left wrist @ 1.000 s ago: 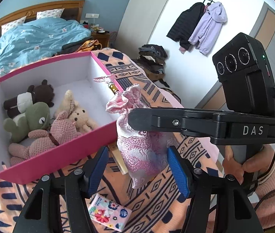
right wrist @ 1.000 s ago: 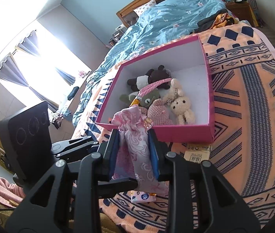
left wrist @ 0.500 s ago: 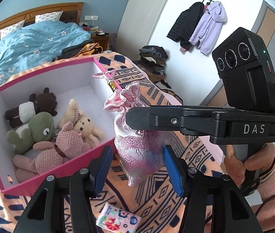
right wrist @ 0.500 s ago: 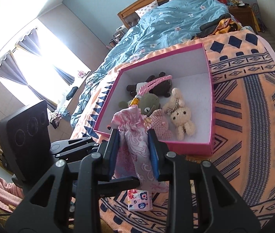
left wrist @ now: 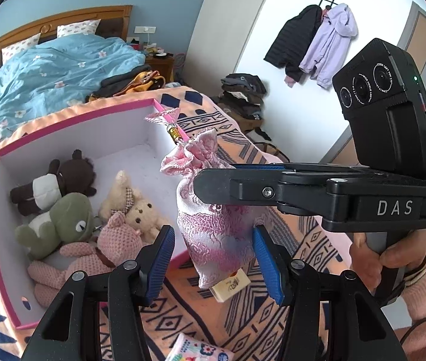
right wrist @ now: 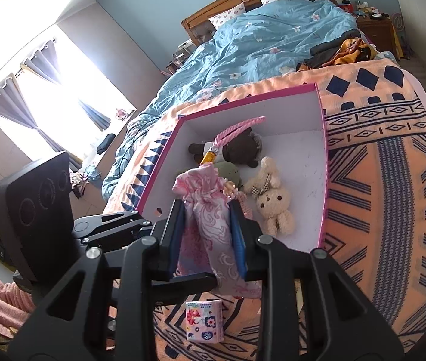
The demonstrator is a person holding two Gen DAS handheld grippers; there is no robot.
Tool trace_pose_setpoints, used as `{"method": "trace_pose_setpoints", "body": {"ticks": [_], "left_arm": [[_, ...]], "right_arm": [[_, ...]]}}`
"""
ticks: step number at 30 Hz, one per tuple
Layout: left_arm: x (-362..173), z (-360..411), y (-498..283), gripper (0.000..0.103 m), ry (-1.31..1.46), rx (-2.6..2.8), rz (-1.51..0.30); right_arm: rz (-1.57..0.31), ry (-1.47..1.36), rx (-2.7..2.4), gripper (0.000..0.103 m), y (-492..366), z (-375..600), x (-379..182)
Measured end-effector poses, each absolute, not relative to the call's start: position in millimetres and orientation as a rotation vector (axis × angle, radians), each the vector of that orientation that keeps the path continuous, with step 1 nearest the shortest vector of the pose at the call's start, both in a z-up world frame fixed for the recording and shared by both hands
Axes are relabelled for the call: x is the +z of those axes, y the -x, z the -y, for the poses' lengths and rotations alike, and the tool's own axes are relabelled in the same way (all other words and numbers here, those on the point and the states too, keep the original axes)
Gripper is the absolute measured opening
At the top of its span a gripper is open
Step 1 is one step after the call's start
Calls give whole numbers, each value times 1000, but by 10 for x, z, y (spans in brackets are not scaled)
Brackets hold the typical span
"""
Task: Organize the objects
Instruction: 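Carry the pink pouch over the box and release it with the right gripper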
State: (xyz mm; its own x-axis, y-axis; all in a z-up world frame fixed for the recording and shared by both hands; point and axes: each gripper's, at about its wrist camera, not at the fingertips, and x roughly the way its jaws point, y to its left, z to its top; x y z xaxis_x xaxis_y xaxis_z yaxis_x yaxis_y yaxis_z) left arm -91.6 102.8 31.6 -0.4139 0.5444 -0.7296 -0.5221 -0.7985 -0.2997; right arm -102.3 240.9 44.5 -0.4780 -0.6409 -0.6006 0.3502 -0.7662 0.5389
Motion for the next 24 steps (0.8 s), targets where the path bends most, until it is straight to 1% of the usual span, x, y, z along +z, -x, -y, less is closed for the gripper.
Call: {"method": "trace_pose_setpoints", "body": {"ticks": [24], "left_arm": [[239, -1083, 1228, 55, 1188, 2258, 14]], "right_arm": [[410, -1149, -2256, 32, 1355, -2429, 352]]}}
